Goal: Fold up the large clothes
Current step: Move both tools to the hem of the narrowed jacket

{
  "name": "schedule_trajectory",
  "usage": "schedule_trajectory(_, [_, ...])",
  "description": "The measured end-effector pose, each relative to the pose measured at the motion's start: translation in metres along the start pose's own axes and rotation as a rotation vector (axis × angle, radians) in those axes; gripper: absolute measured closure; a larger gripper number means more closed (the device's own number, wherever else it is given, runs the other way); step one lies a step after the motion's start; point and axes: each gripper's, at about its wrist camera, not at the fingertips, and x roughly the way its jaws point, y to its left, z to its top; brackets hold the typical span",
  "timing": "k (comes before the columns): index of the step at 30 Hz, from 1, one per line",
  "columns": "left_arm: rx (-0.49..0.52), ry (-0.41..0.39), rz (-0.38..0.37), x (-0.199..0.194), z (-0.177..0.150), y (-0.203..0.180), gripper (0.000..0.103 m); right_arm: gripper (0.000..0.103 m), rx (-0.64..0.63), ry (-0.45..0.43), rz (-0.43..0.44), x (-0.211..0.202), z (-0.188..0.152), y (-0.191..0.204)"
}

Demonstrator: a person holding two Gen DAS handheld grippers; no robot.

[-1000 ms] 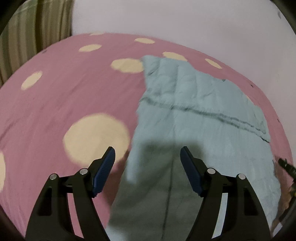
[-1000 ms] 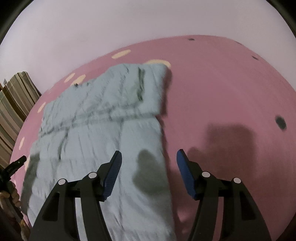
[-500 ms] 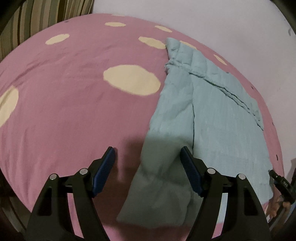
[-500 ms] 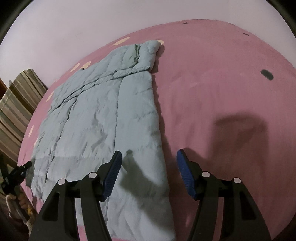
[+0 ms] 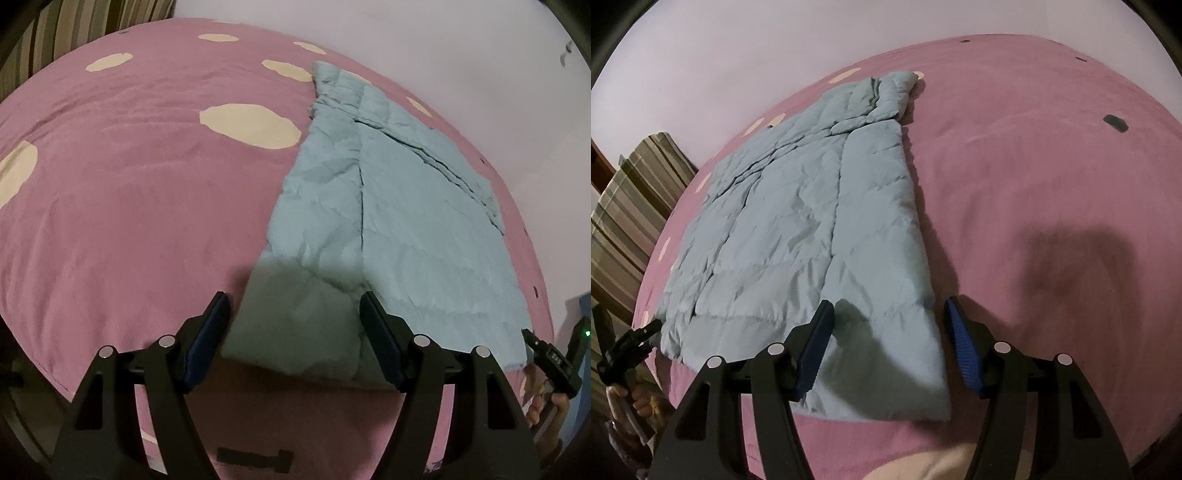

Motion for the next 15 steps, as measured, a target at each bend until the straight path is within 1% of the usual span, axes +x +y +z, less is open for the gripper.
schedule_trajectory(2, [-0.006,-0.005,0.002,-0.001,-0.002,-0.001,0.034,0.042,-0.008,-0.004,0.003,-0.002,-0.003,0.002])
schedule_trajectory(3, [-0.013,-0.006,-0.002,-0.002,-0.003,-0.001,0.038,0.042,-0.011,-0.005,0.007,-0.002,-0.004,0.003])
schedule_trajectory(7, [-0.027,0.002,-0.030,-0.004,-0.005,-0.002,0.042,0.043,-0.027,0.001,0.025,-0.004,-0.009,0.008])
schedule_trajectory(11, [-0.039,-0.002,-0.040,-0.006,-0.010,-0.002,0.045,0.043,-0.020,-0.002,0.041,-0.006,-0.014,0.008])
schedule_trajectory(14, [-0.064,-0.010,-0.038,-0.007,-0.011,0.001,0.050,0.043,0.000,-0.006,0.061,-0.009,-0.016,0.005])
schedule_trajectory(15, [-0.075,-0.011,-0.041,-0.006,-0.011,0.003,0.053,0.046,0.014,-0.008,0.071,-0.009,-0.016,0.003])
